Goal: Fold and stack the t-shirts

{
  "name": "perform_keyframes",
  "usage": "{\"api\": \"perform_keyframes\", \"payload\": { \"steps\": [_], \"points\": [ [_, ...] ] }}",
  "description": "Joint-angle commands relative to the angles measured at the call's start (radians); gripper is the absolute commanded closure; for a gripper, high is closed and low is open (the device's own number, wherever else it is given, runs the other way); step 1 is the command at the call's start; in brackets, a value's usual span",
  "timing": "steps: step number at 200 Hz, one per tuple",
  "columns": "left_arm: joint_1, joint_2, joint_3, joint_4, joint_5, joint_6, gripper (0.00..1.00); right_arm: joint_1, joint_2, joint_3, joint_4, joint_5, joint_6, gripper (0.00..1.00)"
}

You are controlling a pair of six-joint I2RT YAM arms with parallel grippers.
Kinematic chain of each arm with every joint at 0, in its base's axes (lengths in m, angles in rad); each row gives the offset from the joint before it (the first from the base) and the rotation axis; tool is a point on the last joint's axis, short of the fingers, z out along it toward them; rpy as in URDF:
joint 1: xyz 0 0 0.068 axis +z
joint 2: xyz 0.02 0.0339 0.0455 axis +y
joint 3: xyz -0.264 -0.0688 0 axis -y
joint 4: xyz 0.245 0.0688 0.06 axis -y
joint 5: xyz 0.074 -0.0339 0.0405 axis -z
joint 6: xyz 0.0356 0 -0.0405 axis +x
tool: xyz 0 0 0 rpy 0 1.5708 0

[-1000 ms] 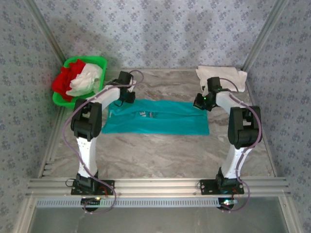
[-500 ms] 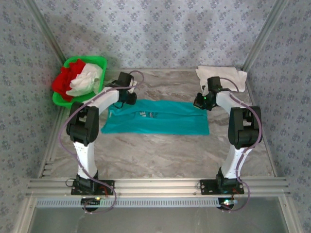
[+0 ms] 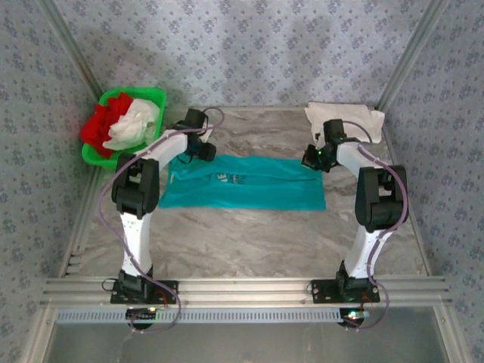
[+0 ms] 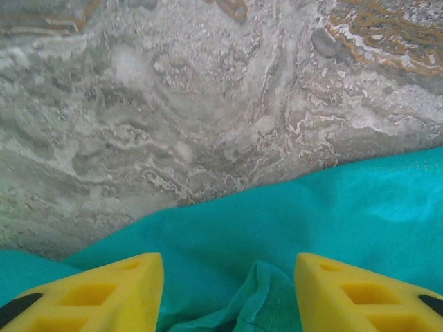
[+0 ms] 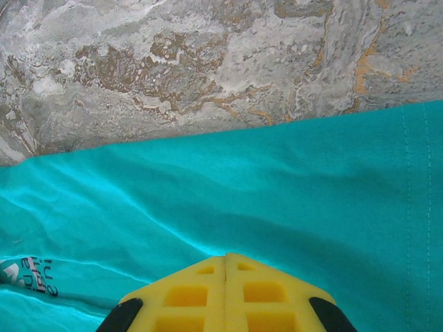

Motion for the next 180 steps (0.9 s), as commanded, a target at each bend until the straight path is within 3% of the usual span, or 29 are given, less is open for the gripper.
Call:
{"api": "perform_keyframes", "payload": {
  "steps": [1, 31, 117, 149, 180],
  "points": [
    [-0.009, -0.005, -0.024, 0.000, 0.018, 0.000, 0.54, -0.006, -0.005, 0.018, -0.025, 0.006, -0.015, 0.97],
    [-0.012, -0.008, -0.031, 0.003, 0.020, -0.007, 0.60, -0.006, -0.002, 0.017, -0.027, 0.006, -0.015, 0.97],
    [-0.023, -0.053, -0.027, -0.032, -0.020, -0.046, 1.00, -0.006, -0.002, 0.020, -0.034, 0.012, -0.018, 0.96],
    [-0.038, -0.108, -0.013, -0.076, -0.098, -0.102, 1.00, -0.004, -0.007, 0.019, -0.034, 0.013, -0.016, 0.96],
    [-0.058, -0.210, -0.125, -0.016, -0.152, -0.190, 1.00, -0.006, -0.006, 0.019, -0.033, 0.012, -0.016, 0.96]
  ]
}}
